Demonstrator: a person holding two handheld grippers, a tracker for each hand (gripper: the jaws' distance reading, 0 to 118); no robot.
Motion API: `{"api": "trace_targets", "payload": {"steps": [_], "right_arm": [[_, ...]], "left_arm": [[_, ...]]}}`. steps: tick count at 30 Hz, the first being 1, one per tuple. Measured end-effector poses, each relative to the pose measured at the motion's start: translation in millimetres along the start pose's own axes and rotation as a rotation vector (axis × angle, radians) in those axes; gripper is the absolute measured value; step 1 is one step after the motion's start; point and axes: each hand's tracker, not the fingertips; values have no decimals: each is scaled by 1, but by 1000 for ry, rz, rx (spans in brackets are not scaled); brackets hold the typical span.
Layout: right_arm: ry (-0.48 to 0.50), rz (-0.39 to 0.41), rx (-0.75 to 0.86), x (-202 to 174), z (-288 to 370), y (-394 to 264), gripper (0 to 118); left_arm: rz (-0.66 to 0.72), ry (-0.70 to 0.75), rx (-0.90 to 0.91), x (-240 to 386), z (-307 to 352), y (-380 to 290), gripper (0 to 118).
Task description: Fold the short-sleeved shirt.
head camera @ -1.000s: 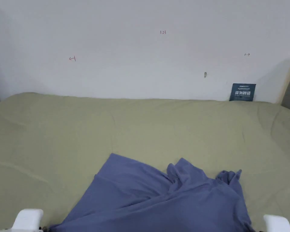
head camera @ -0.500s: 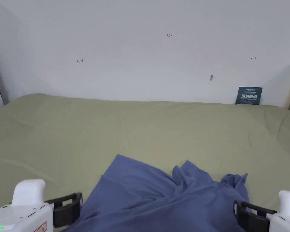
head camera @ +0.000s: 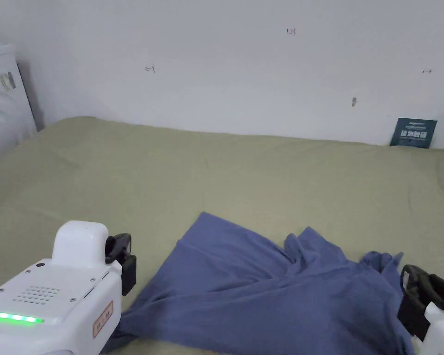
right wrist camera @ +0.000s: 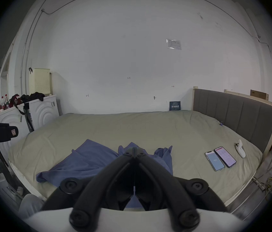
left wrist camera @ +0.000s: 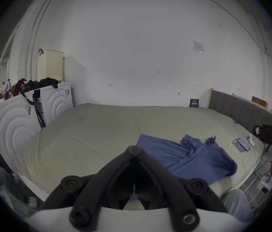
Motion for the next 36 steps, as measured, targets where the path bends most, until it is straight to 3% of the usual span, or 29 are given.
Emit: {"api": "trace_targets", "payload": {"steps": [10,11,13,14,17,20,21,23,24,25,26,27,29,36], "right_arm": [[28,14,-108,-9,-17,-21,2],[34,8,-127,-10,-21,-24,2],[42,0,-163,-11,-29,-30,2],[45,2,-174,-12,-31,-31,2],[43,30,-212,-12,-38,-39,2],[39,9,-254,-6,-46,-44,2],[29,-3,-273,-5,-50,-45,2],[33,-31,-295,2,-57,-45,2],[29,-38,-303,5,-61,-44,2],[29,-35,-312,7,-66,-43,2],[31,-30,-324,10,-73,-42,2],[36,-18,-343,14,-83,-40,2],[32,20,-357,19,-105,-37,2],[46,82,-465,44,-236,-18,2]], "left_arm": [[90,-42,-484,-78,-86,-69,0],[93,-31,-529,-82,-98,-76,14],[91,-39,-622,-88,-120,-91,99],[87,-36,-639,-89,-127,-96,117],[85,-34,-667,-87,-144,-108,116],[33,0,-714,-82,-159,-118,114],[25,7,-716,-80,-162,-119,107],[59,-23,-713,-78,-160,-118,78],[50,-17,-711,-75,-155,-116,70],[28,-53,-701,-73,-153,-113,53],[49,-109,-692,-72,-151,-111,21],[88,-113,-684,-69,-150,-111,3],[-26,-67,-689,-64,-149,-109,3],[62,-66,-694,-71,-152,-112,3]]}}
